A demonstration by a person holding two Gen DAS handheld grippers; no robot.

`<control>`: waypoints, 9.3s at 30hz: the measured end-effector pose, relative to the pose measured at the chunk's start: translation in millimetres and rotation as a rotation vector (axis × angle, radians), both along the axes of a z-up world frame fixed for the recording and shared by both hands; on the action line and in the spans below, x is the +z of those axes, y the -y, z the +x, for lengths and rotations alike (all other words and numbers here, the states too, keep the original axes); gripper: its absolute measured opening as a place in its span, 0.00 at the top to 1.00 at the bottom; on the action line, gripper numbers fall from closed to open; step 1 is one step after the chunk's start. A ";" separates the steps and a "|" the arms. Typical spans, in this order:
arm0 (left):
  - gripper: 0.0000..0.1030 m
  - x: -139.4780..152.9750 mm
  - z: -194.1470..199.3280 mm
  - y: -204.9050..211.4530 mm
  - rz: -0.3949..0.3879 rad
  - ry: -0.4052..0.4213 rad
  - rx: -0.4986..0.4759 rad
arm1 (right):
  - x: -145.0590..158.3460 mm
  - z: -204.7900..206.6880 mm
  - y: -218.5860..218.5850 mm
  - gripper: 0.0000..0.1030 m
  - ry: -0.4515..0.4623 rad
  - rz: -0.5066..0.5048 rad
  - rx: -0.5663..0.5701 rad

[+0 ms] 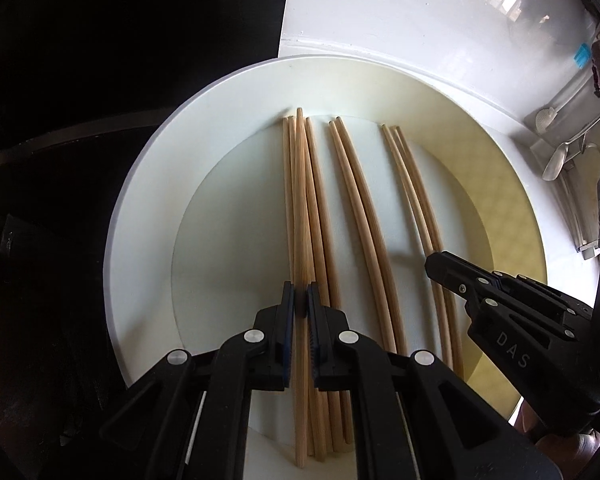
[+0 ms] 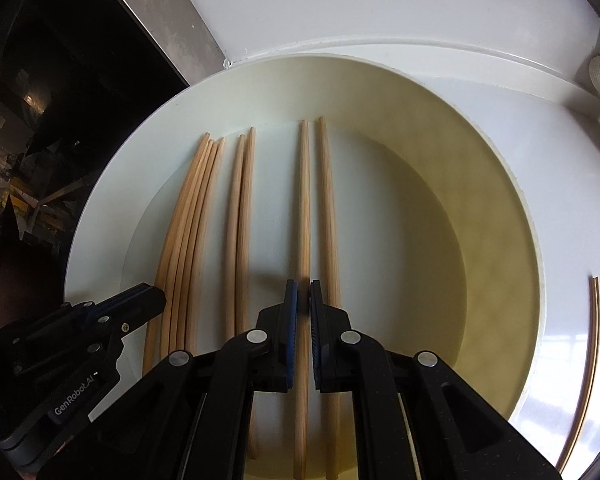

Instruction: Organize utensils

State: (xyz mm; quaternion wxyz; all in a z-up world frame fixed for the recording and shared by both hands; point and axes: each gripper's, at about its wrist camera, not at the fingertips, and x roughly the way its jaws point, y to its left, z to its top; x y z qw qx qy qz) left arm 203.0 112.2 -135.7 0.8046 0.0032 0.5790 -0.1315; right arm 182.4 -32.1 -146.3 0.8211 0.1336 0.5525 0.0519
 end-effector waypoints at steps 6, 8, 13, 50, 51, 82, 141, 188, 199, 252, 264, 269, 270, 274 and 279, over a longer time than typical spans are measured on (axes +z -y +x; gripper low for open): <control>0.72 2.7 -4.0 -7.8 0.007 0.001 0.022 | 0.4 3.7 -2.4 0.88 0.005 -0.012 0.002; 0.62 7.5 -6.1 -10.9 0.007 0.017 0.029 | 3.1 2.8 -1.7 0.86 0.012 -0.009 0.004; 0.39 23.1 -13.9 -18.7 -0.007 0.053 0.047 | 19.4 -4.3 -1.2 0.54 0.071 -0.007 0.016; 0.09 95.4 -166.9 152.2 -0.005 0.292 -0.003 | 98.6 -215.6 202.4 0.25 0.275 -0.264 -0.223; 0.08 93.5 -172.3 162.2 0.001 0.288 0.004 | 97.0 -220.9 213.0 0.25 0.277 -0.256 -0.223; 0.06 25.0 -179.9 221.8 0.076 0.329 0.047 | -31.5 -204.6 264.3 0.25 0.232 -0.210 -0.108; 0.06 -26.0 -176.8 284.3 0.060 0.183 -0.004 | -41.0 -224.7 325.9 0.65 0.230 -0.207 -0.139; 0.93 -37.9 -200.6 314.3 0.102 0.200 -0.016 | -39.9 -209.8 308.4 0.94 0.298 -0.268 0.304; 0.93 -11.2 -199.2 306.4 0.115 0.189 -0.028 | -22.1 -223.1 312.4 0.94 0.277 -0.123 0.176; 0.93 31.1 -21.5 6.7 0.083 0.109 0.061 | 29.2 -12.7 5.5 0.94 0.100 -0.048 0.109; 0.67 28.7 -16.8 1.8 0.096 0.101 0.094 | 24.4 -12.5 8.3 0.88 0.090 -0.053 0.098; 0.38 51.2 -26.8 -7.4 0.102 0.161 0.130 | 42.9 -25.7 19.8 0.83 0.142 -0.064 0.087; 0.36 54.9 -28.5 -7.2 0.109 0.165 0.137 | 46.2 -29.1 22.9 0.81 0.147 -0.066 0.083; 0.20 71.8 -40.4 -11.3 0.123 0.196 0.168 | 59.1 -47.1 31.4 0.66 0.166 -0.051 0.072; 0.12 92.1 -53.1 -9.6 0.140 0.224 0.181 | 74.6 -64.7 31.2 0.57 0.184 -0.074 0.089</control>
